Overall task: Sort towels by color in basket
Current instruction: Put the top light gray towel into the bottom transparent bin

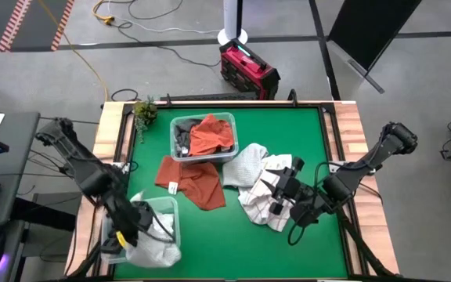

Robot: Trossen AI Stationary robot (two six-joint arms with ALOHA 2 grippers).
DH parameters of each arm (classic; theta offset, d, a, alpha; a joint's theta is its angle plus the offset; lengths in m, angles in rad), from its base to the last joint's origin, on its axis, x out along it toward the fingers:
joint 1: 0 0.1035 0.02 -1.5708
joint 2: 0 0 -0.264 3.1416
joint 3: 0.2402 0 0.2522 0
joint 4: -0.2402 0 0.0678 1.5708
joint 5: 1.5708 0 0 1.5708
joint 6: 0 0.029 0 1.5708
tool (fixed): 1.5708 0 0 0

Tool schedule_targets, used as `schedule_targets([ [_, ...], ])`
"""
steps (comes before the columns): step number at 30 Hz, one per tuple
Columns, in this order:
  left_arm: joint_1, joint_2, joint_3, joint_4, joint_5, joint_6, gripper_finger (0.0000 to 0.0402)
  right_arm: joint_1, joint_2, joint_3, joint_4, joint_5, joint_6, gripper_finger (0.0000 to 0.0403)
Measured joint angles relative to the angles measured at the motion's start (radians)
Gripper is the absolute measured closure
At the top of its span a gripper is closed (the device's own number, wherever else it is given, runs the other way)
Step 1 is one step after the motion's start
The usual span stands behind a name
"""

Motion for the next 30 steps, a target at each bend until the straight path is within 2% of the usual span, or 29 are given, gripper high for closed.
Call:
schedule_targets([
  [3, -0.011, 0.046, 0.000, -0.097, -0.014, -0.004, 0.0397, -0.013, 0.000, 0.000, 0.025, 0.000, -0.032, 0.0216],
  [8, -0.012, 0.074, 0.000, -0.079, -0.030, -0.026, 0.0397, -0.039, 0.000, 0.000, 0.043, 0.000, -0.087, 0.0216],
  [10, -0.011, 0.074, 0.000, -0.093, -0.092, -0.040, 0.0397, -0.045, 0.000, 0.000, 0.043, 0.000, -0.099, 0.0216],
  [14, -0.010, 0.079, 0.000, -0.185, -0.282, -0.051, 0.0397, -0.063, 0.000, 0.000, 0.043, 0.000, -0.126, 0.0216],
  [17, -0.019, 0.103, 0.000, -0.267, -0.394, -0.009, 0.0397, -0.077, 0.000, 0.000, 0.044, 0.000, -0.142, 0.0216],
  [20, -0.038, 0.144, 0.000, -0.322, -0.475, 0.084, 0.0397, -0.090, 0.000, 0.000, 0.044, 0.000, -0.150, 0.0216],
  [24, -0.068, 0.215, 0.000, -0.327, -0.581, 0.324, 0.0397, -0.108, 0.000, 0.000, 0.047, -0.016, -0.153, 0.0216],
  [30, -0.134, 0.313, 0.000, -0.326, -0.830, 0.654, 0.0397, -0.122, -0.001, 0.000, 0.052, -0.052, -0.153, 0.0216],
])
